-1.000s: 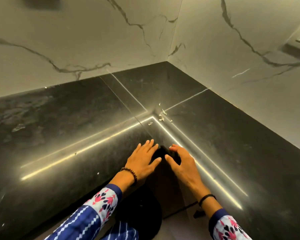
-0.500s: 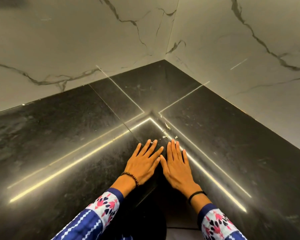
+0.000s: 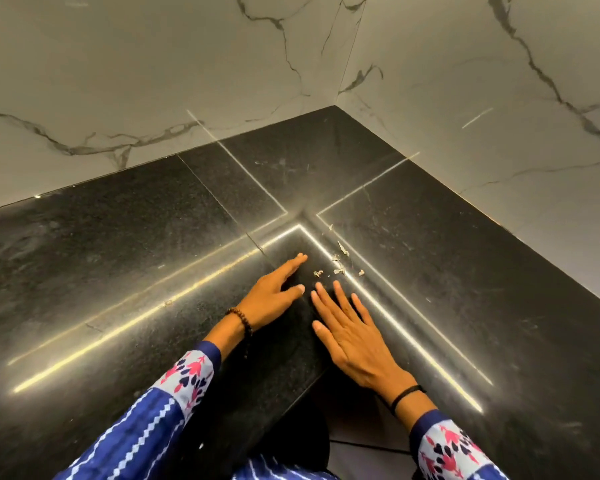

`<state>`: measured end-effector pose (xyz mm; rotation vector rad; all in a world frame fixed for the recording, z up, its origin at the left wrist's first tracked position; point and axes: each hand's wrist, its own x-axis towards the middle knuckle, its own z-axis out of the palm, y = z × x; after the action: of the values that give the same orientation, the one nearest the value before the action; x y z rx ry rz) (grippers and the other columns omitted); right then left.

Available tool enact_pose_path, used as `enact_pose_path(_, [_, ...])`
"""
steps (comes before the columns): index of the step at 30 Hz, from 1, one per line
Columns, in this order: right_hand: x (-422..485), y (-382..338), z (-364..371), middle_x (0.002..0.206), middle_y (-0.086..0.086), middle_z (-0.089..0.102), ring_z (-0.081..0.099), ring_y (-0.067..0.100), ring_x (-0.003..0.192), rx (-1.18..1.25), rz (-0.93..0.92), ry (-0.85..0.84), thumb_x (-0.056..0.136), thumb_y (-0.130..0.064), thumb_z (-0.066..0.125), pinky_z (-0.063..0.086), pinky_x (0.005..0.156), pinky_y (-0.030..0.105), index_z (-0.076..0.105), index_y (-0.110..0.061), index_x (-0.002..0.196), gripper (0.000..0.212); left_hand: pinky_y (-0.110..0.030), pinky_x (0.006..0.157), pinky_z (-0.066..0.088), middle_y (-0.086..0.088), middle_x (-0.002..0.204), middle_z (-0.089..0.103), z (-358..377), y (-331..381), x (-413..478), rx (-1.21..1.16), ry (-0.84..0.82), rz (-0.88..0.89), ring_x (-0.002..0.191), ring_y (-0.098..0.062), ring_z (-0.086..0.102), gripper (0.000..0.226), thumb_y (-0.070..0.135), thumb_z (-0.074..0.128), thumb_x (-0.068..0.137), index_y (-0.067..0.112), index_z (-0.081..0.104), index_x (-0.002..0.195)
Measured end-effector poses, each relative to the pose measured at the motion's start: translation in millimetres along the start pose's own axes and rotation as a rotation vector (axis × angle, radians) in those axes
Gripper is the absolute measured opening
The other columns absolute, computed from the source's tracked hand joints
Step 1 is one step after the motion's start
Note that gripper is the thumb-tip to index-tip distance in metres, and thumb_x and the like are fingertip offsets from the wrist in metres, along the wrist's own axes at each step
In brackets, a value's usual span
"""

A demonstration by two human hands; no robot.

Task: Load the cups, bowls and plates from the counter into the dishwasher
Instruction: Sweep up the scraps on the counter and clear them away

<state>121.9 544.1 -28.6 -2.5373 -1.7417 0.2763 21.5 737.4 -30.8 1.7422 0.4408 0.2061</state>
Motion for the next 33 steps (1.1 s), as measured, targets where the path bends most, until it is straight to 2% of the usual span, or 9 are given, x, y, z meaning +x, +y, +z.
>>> enact_pose_path(2, [9.5, 0.9, -3.9, 0.164, -0.019, -0.017, -0.027, 0.005, 0.148, 0.032, 0.047, -0.006, 0.107, -0.049, 0.016, -0.002, 0.125, 0.041, -0.006, -0.034, 0.158, 0.058, -0.030, 0.117, 0.027, 0.004, 0.152, 0.038, -1.2, 2.5, 0.3, -0.123, 0.019, -0.031, 0.139, -0.005, 0.034, 0.056, 0.008, 0.058, 0.094, 0.026, 0.040, 0.144])
enact_pose_path(5, [16.8, -8.7, -7.5, 0.164, -0.016, -0.017, -0.026, 0.004, 0.148, 0.127, 0.042, 0.001, 0.107, -0.048, 0.019, -0.004, 0.126, 0.040, -0.006, -0.030, 0.158, 0.059, -0.029, 0.113, 0.035, -0.002, 0.144, 0.048, -5.0, 8.3, -7.6, -0.146, 0.106, -0.040, 0.133, -0.007, 0.044, 0.049, 0.007, 0.060, 0.093, 0.017, 0.047, 0.139])
enact_pose_path(13, [-6.5, -56.4, -5.9, 0.167, -0.008, -0.010, -0.018, 0.004, 0.151, 0.208, -0.191, 0.034, 0.109, -0.041, 0.028, -0.005, 0.126, 0.034, 0.003, -0.022, 0.160, 0.060, -0.022, 0.097, 0.048, -0.001, 0.114, 0.070, -20.2, 14.8, -70.1, -0.086, 0.351, 0.011, 0.109, -0.006, 0.064, 0.024, 0.008, 0.059, 0.093, 0.015, 0.065, 0.115])
enact_pose_path(20, [-53.2, -103.5, 18.6, 0.166, 0.003, 0.014, 0.004, 0.014, 0.155, 0.135, -0.461, 0.078, 0.105, -0.043, 0.031, 0.012, 0.125, 0.038, 0.026, -0.011, 0.157, 0.061, -0.022, 0.093, 0.049, -0.002, 0.101, 0.073, -11.9, 7.3, -148.1, -0.094, 0.576, -0.034, 0.102, -0.010, 0.068, 0.020, 0.003, 0.055, 0.093, 0.018, 0.067, 0.101])
enact_pose_path(25, [-84.2, -141.1, 39.1, 0.167, 0.000, 0.013, 0.002, 0.015, 0.155, 0.054, -0.656, 0.020, 0.106, -0.043, 0.029, 0.007, 0.126, 0.037, 0.024, -0.016, 0.158, 0.059, -0.023, 0.091, 0.050, -0.001, 0.095, 0.074, 0.8, 5.0, -202.7, -0.103, 0.745, -0.084, 0.097, -0.010, 0.070, 0.019, 0.003, 0.054, 0.093, 0.014, 0.069, 0.097])
enact_pose_path(29, [-89.5, -157.0, 50.6, 0.166, -0.001, 0.015, 0.004, 0.018, 0.155, -0.010, -0.717, -0.004, 0.106, -0.045, 0.027, 0.006, 0.126, 0.040, 0.024, -0.017, 0.158, 0.059, -0.024, 0.092, 0.051, 0.001, 0.096, 0.075, 8.7, 0.9, -232.0, -0.052, 0.769, -0.126, 0.098, -0.007, 0.069, 0.019, 0.006, 0.055, 0.093, 0.015, 0.070, 0.098])
enact_pose_path(33, [-84.4, -152.3, 49.5, 0.166, 0.003, 0.019, 0.008, 0.018, 0.154, -0.072, -0.683, 0.014, 0.106, -0.046, 0.025, 0.012, 0.125, 0.042, 0.024, -0.013, 0.158, 0.062, -0.026, 0.090, 0.053, 0.001, 0.097, 0.074, 13.9, -1.4, -244.8, -0.038, 0.798, -0.147, 0.096, -0.006, 0.069, 0.020, 0.003, 0.054, 0.092, 0.014, 0.071, 0.095])
